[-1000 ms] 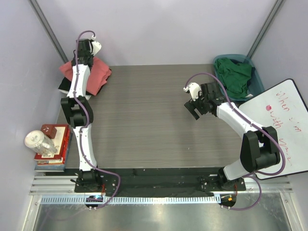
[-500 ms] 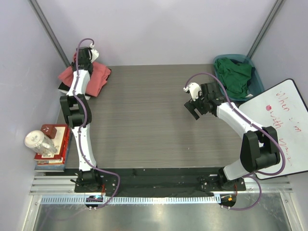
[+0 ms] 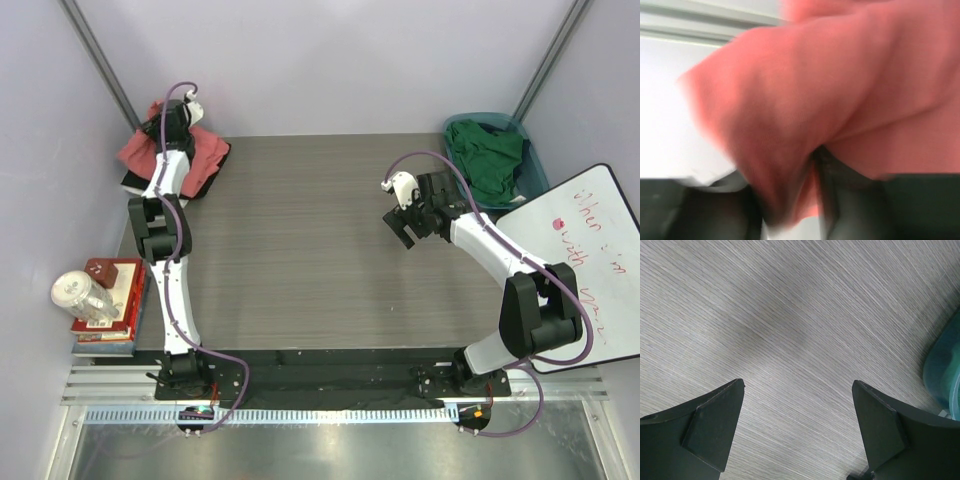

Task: Fold and stack the t-shirts
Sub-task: Put the neatly folded tshirt into the corner of the board with the left arm

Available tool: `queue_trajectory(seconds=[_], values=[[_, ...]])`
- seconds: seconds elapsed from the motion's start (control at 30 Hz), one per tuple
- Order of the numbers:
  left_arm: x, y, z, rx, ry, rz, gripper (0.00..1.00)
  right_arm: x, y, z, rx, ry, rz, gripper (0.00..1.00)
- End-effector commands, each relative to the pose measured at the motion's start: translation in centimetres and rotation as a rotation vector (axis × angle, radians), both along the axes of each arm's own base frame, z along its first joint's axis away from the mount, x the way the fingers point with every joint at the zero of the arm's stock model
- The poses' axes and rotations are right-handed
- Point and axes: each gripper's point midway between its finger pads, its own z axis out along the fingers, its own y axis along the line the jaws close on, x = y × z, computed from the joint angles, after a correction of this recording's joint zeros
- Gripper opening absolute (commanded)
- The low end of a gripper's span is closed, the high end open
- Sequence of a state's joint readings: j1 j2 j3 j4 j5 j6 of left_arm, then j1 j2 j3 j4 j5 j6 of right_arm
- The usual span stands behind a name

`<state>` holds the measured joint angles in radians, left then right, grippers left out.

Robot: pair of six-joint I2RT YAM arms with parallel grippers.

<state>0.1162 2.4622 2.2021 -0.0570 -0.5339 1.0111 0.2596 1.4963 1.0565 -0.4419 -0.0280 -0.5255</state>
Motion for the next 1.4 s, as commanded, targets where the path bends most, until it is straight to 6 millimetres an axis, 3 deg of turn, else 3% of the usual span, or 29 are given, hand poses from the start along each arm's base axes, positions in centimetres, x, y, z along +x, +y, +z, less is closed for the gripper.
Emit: queue_trajectory(seconds=[0.0,0.03,0.07,0.17,0.33,0.37,0.4,0.43,0.47,0.5,0.53,0.57,0.6,0.63,0.67,0.73,0.77,0.87,0.9,0.93,0.97,1.03,1.07,1.13,1.27,1.37], values=[[0.1,2.7,3.9,0.123,-0.15,0.071,0.65,0.5,0.0,2.4,0.021,-0.077,-0.003,0.95],[0.3,3.1,3.7,0.142,-0.173,0.082,0.88,0.4,0.0,2.3,0.019,-0.072,-0.003,0.95],[0.4,3.3,3.8,0.158,-0.188,0.092,0.98,0.4,0.0,2.3,0.021,-0.073,-0.004,0.95],[0.0,4.2,3.7,0.195,-0.212,0.139,1.0,0.5,0.0,2.3,0.021,-0.074,-0.004,0.95],[-1.0,3.6,4.9,0.152,-0.274,0.148,1.0,0.6,0.0,2.6,0.019,-0.08,-0.006,0.95],[-1.3,3.2,4.3,0.115,-0.283,0.147,1.0,0.6,0.0,2.6,0.019,-0.079,-0.005,0.95],[-1.9,2.6,5.7,0.089,-0.293,0.142,1.0,0.7,0.1,2.7,0.02,-0.082,-0.005,0.95],[-1.7,0.6,6.1,0.055,-0.283,0.088,1.0,0.8,0.1,2.8,0.02,-0.085,-0.003,0.95],[-2.2,-1.0,3.4,-0.019,-0.245,0.051,1.0,0.9,0.2,2.9,0.022,-0.086,0.0,0.95],[-3.6,-2.8,5.1,-0.069,-0.208,0.002,1.0,1.0,0.2,3.1,0.021,-0.091,0.001,0.95],[-3.3,-6.6,4.7,-0.144,-0.18,-0.123,1.0,1.2,0.2,3.2,0.023,-0.098,0.001,0.95],[-4.5,-8.5,2.6,-0.213,-0.127,-0.169,1.0,1.3,0.2,3.4,0.022,-0.105,0.0,0.95],[-6.0,-10.5,5.1,-0.321,-0.169,-0.211,1.0,1.5,0.2,3.7,0.021,-0.112,0.0,0.95],[-7.6,-12.1,3.4,-0.404,-0.072,-0.245,1.0,1.6,0.2,3.9,0.019,-0.117,-0.001,0.97],[-8.6,-14.3,3.1,-0.511,-0.028,-0.319,1.0,1.8,0.0,4.2,0.012,-0.128,-0.011,0.98],[-11.9,-16.7,3.9,-0.723,0.06,-0.294,1.0,2.2,0.1,5.1,0.02,-0.153,-0.015,1.0],[-12.9,-19.2,4.0,-0.856,0.106,-0.352,1.0,2.4,-0.5,5.6,-0.001,-0.171,-0.042,1.0],[-17.2,-22.0,5.1,-1.086,0.161,-0.328,1.0,2.5,-0.5,6.9,0.028,-0.194,-0.066,1.0],[-18.2,-22.3,5.7,-1.115,0.152,-0.335,1.0,2.7,-0.2,7.8,0.044,-0.207,-0.063,1.0],[-19.6,-22.5,4.5,-1.159,0.16,-0.29,1.0,2.6,-0.1,8.2,0.053,-0.204,-0.064,1.0],[-20.8,-22.5,6.7,-1.156,0.103,-0.31,1.0,2.7,0.0,8.9,0.066,-0.218,-0.076,1.0],[-22.4,-22.2,5.9,-1.168,0.092,-0.264,1.0,3.1,-0.3,10.7,0.09,-0.262,-0.123,1.0],[-23.5,-22.1,7.4,-1.159,0.051,-0.28,1.0,3.1,-0.3,11.4,0.104,-0.281,-0.136,1.0],[-24.0,-21.1,7.8,-1.137,-0.015,-0.236,1.0,2.9,-0.5,12.6,0.142,-0.31,-0.18,1.0],[-24.9,-20.0,11.0,-1.114,-0.131,-0.211,1.0,1.8,-0.7,14.4,0.215,-0.339,-0.244,1.0],[-25.6,-18.3,11.7,-1.093,-0.186,-0.102,1.0,1.0,-1.0,15.3,0.234,-0.343,-0.283,1.0]])
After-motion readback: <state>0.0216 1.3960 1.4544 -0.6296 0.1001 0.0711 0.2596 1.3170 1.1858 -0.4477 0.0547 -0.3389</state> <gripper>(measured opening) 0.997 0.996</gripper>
